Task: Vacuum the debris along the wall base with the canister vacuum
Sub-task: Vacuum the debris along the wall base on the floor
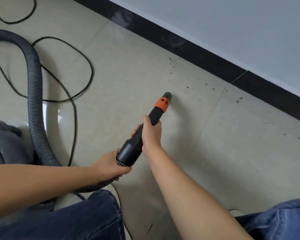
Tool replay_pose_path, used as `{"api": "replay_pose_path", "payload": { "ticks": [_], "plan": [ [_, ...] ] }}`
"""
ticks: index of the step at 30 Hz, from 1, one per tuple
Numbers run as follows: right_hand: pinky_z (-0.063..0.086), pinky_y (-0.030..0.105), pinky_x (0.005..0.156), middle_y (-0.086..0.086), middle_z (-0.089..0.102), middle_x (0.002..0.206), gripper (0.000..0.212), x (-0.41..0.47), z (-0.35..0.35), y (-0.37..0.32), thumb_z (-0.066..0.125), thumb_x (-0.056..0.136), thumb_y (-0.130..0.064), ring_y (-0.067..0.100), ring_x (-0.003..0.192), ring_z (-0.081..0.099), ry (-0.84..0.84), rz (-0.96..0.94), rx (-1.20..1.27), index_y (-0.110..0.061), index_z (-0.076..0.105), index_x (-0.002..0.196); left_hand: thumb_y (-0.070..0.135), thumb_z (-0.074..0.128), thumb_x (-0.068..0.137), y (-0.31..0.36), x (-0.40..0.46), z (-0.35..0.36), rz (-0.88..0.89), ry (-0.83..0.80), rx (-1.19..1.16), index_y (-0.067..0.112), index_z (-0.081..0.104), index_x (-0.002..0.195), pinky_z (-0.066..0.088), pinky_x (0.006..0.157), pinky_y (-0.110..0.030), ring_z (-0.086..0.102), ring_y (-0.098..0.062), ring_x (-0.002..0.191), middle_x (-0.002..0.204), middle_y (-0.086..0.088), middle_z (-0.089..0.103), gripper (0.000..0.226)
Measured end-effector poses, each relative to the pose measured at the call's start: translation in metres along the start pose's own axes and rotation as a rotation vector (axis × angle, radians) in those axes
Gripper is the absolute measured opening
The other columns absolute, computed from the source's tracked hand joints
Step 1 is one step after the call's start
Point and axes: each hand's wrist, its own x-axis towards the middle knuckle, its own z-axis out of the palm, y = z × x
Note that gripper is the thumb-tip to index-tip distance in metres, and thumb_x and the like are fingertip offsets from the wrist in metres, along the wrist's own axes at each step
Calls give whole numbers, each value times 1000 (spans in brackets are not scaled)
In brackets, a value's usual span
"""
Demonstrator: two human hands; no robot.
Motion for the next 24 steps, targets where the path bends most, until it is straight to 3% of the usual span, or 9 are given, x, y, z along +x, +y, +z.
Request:
{"api": "replay_pose_path", "payload": {
  "ticks": [9,19,24],
  "plan": [
    [46,29,47,6,47,58,16,14,-56,-33,52,90,-16,19,40,47,250,-80,158,-12,44,103,14,73,77,56,34,17,99,-180,206,24,52,98,54,55,-26,61,-15,58,78,-2,62,31],
    [45,27,47,6,46,56,15,35,-29,-54,54,86,-16,21,41,45,-16,-19,21,-12,40,90,9,72,78,59,31,25,65,66,11,20,50,99,52,53,-26,59,-12,50,70,-6,61,32],
    [46,27,46,7,48,60,15,42,-38,-62,55,87,-16,19,41,47,4,-33,19,-12,42,92,9,71,78,69,40,31,81,53,19,22,49,96,51,53,-25,58,-10,49,71,-4,60,31]
  ]
}}
